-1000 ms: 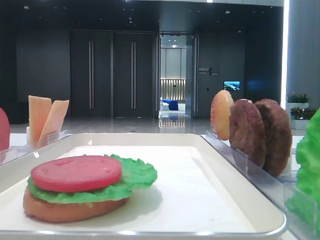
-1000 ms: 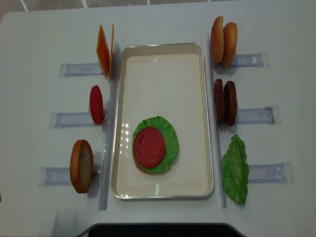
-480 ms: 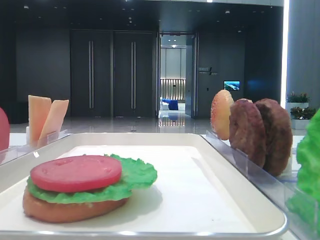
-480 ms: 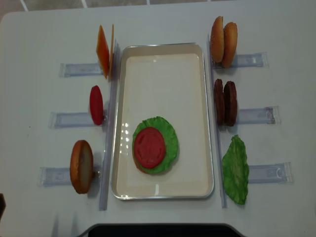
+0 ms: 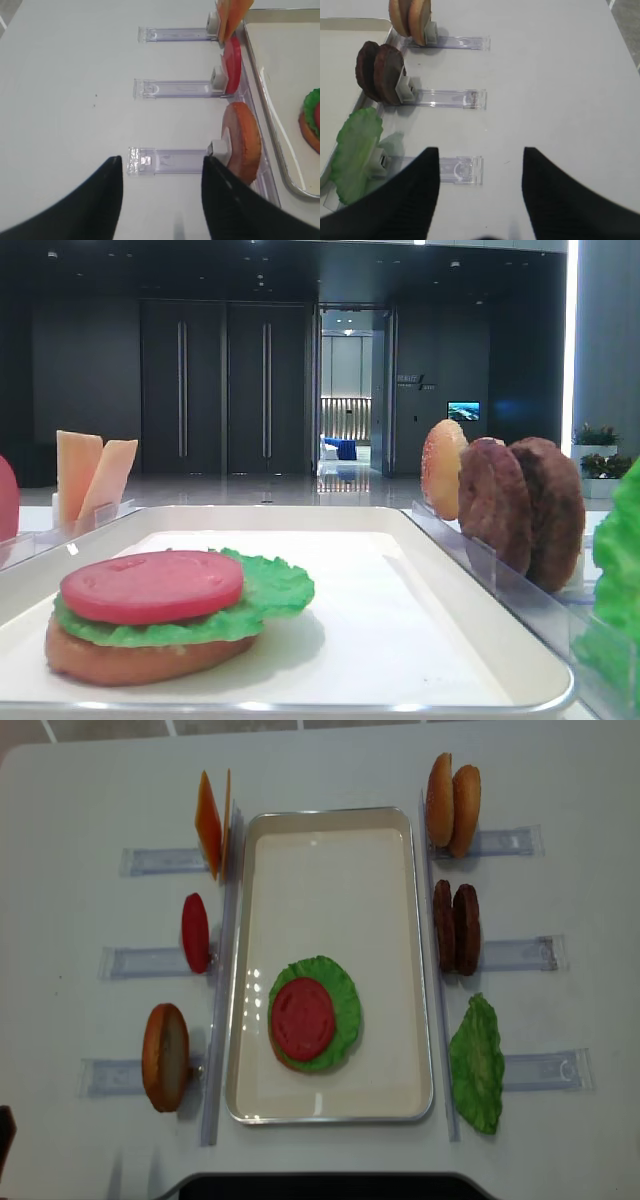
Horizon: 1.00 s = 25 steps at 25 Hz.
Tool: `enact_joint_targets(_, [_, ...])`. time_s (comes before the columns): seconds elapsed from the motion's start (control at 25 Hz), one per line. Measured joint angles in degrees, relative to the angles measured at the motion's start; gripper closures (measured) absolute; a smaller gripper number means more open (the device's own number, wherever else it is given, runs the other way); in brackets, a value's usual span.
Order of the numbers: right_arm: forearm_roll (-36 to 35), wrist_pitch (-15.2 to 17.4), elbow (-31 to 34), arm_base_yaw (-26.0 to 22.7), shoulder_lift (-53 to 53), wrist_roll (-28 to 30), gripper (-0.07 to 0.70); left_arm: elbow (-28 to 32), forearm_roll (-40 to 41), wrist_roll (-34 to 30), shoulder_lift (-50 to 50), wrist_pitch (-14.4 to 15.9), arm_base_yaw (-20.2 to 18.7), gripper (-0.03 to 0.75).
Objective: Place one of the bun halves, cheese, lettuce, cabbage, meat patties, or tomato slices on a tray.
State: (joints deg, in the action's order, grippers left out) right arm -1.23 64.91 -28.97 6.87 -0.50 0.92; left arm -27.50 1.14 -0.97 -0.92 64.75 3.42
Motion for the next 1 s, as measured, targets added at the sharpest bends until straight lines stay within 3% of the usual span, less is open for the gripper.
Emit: enact_joint_targets(1.0, [0.0, 0.0, 0.0, 0.0, 0.0, 0.0, 0.272, 0.5, -0.4, -0.4, 0.0, -0.9, 0.0, 0.325])
